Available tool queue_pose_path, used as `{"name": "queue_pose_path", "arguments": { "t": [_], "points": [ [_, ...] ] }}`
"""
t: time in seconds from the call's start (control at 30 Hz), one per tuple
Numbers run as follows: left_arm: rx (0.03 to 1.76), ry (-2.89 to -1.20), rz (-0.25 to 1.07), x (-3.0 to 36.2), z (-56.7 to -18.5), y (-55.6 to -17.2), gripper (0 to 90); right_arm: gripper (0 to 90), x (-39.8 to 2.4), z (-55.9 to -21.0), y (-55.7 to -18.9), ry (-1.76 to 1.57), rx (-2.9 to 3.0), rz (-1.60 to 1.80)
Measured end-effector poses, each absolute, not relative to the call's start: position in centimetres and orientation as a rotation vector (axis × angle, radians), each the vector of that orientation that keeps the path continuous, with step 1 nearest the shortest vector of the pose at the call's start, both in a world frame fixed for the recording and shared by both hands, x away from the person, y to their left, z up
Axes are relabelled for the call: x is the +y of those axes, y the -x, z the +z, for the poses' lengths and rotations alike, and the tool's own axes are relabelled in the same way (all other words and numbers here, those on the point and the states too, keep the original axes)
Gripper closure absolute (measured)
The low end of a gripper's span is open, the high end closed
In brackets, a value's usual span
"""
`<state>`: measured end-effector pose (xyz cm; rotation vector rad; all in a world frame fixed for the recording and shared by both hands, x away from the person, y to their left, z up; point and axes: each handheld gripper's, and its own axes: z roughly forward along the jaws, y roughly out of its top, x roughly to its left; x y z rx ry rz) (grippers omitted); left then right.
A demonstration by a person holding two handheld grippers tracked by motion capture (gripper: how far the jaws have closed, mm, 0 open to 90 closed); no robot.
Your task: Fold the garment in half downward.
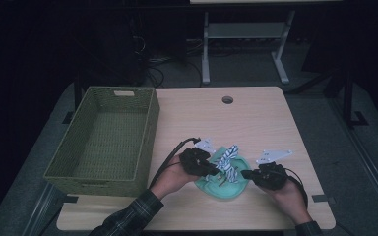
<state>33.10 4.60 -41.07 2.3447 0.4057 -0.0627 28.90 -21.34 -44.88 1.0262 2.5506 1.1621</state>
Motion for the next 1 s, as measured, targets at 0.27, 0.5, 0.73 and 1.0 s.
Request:
{"name": "queue_pose_path", "arguments": {
  "t": [0.27,0.5,0.73,1.0],
  "points": [
    [0.363,-2.356,-0.076,4.3,-41.1,-32.7,83.1,89.5,-19.4,-45.3,-28.9,-0.96,2.612,1.192],
    [0.341,-2.349,-0.115,3.7,-41.6,-32.3,80.2,89.6,-18.5,-46.0,-29.4,-0.975,2.637,1.191],
    [0.309,-2.366,-0.175,2.3,-43.2,-31.6,73.6,89.5,-18.6,-46.6,-29.8,-1.004,2.645,1.172],
    [0.301,-2.338,-0.17,2.3,-42.4,-31.2,60.6,89.5,-20.1,-46.2,-30.0,-1.042,2.585,1.111]
  ]
}}
